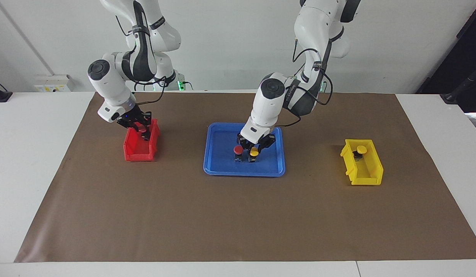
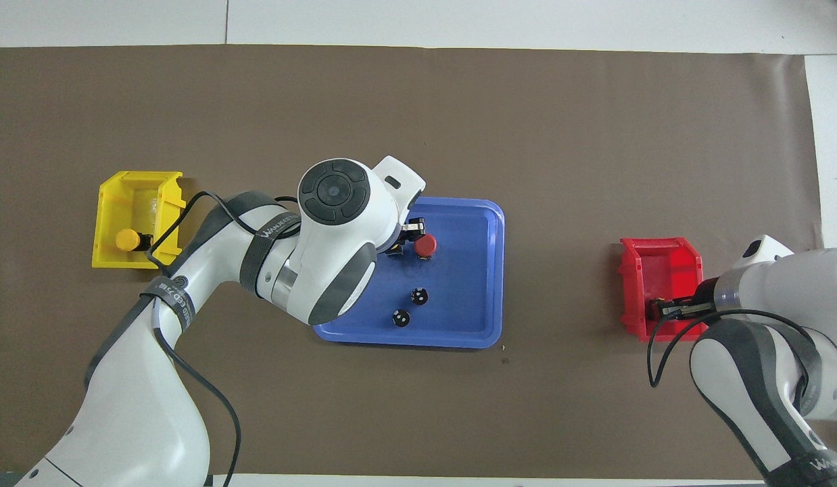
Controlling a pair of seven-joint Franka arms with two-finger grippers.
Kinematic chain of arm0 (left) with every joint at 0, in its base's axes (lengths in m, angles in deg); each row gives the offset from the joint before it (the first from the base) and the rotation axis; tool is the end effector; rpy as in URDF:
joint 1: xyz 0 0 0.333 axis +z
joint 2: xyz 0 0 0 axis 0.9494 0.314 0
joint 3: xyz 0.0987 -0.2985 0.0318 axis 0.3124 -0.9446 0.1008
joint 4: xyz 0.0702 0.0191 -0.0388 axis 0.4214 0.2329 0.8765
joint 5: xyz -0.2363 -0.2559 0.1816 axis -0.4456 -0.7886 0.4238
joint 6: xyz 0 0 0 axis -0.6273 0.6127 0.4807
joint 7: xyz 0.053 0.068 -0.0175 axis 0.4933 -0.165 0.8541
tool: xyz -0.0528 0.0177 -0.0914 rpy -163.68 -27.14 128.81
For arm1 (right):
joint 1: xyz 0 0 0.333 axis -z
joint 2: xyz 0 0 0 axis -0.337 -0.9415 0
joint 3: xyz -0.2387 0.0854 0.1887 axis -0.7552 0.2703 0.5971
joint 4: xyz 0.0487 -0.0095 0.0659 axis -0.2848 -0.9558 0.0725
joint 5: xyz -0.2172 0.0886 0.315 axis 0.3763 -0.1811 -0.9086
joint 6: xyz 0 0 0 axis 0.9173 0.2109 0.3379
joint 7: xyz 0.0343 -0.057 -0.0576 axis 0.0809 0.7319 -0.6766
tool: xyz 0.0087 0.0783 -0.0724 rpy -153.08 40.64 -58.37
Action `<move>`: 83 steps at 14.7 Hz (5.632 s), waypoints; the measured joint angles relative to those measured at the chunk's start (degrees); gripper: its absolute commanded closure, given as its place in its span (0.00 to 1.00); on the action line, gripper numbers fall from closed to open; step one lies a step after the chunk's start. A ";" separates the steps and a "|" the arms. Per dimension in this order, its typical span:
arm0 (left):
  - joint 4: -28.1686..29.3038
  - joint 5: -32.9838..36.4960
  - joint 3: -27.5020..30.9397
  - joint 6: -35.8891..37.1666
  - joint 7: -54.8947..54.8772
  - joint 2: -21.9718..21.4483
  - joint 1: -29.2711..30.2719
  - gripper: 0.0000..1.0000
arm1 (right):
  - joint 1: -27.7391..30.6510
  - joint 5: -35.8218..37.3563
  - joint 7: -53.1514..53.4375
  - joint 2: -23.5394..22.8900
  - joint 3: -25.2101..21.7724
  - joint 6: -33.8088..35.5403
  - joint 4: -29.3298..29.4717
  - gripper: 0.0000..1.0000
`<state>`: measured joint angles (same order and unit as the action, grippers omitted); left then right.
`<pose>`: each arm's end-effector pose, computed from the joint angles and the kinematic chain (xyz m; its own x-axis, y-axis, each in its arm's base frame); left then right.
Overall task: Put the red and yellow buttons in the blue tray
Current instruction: 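Lower the yellow button into the tray while the right gripper grasps a red button, then place the red button in the tray while the left gripper reaches the yellow holder, then grasp the second yellow button while the right gripper withdraws to rest, then carry the yellow button into the blue tray with the left gripper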
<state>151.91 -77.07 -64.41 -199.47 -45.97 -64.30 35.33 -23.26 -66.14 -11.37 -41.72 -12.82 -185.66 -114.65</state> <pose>0.5028 -0.4082 0.3649 0.9997 0.0244 -0.0101 0.0253 -0.9950 0.0961 0.4346 -0.0289 0.3485 0.9894 0.1189 -0.0835 0.1129 -0.9909 -0.0732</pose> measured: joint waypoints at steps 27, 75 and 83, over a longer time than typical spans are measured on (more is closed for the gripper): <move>-1.91 3.46 3.11 31.00 -23.16 -20.04 18.69 0.00 | -28.58 -4.44 31.62 -29.44 1.20 9.12 42.47 0.76; 6.71 3.36 1.61 -0.40 -0.55 -7.50 8.85 0.99 | -0.57 3.44 15.61 -11.19 -0.76 41.59 53.51 0.00; 6.68 3.33 1.74 -1.79 5.47 -3.53 2.13 0.99 | 0.45 3.44 15.61 -11.12 0.90 42.03 53.43 0.00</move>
<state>158.59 -73.75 -62.67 -201.25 -40.51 -67.83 37.46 -22.81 -62.69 4.24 -52.84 -11.92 -143.63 -61.22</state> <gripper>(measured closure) 0.590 0.000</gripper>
